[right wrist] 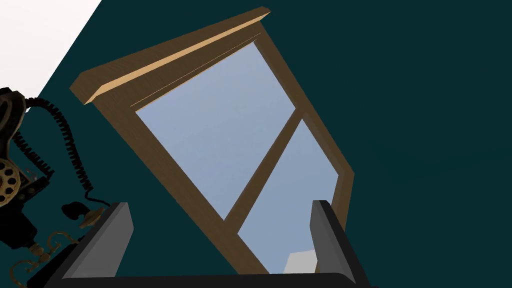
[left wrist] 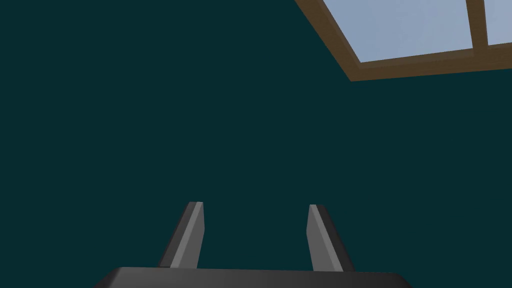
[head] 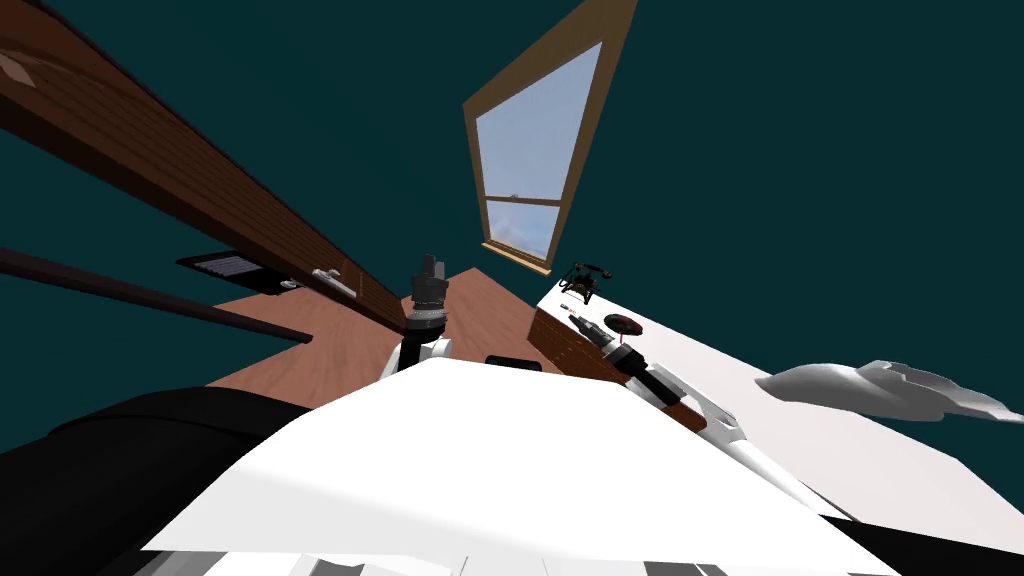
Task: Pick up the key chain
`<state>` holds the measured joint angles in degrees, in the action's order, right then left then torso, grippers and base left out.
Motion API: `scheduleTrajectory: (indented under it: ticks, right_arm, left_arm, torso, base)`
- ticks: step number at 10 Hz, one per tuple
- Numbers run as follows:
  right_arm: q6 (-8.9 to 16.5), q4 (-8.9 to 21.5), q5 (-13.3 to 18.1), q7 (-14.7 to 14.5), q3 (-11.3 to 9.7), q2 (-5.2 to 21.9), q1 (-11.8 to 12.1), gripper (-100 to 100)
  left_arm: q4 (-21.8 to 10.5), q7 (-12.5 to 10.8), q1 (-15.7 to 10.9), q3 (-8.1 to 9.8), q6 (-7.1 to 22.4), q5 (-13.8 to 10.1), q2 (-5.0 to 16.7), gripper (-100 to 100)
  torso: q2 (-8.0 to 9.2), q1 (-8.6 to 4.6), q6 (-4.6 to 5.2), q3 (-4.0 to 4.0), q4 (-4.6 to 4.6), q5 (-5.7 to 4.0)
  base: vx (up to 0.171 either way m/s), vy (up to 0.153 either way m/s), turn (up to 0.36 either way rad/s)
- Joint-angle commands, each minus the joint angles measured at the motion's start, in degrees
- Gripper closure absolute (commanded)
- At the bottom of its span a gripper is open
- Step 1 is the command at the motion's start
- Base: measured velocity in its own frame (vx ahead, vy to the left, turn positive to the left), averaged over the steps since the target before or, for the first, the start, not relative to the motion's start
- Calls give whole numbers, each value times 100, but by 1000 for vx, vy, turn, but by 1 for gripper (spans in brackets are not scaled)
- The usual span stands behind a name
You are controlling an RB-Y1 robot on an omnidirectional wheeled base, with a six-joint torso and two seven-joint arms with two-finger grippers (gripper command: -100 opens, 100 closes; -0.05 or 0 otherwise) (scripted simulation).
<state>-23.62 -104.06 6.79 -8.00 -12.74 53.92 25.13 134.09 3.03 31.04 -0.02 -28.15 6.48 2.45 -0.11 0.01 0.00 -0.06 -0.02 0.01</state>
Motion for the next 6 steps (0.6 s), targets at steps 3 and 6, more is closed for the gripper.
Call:
scheduleTrajectory:
  ticks: [3, 6]
  right_arm:
    - [-6, 527, 290, -58, -403, 566, -128, -100]
    - [-35, 941, 404, -44, -554, 825, -176, -100]
  left_arm:
    - [0, 0, 1, 1, 0, 0, 0, 0]
    - [0, 0, 1, 0, 0, 0, 0, 0]
  torso:
    - [-6, 1, 5, -4, -1, 0]
    - [-9, 0, 1, -5, -2, 0]
  base:
    - [42, 19, 170]
    - [42, 10, 134]
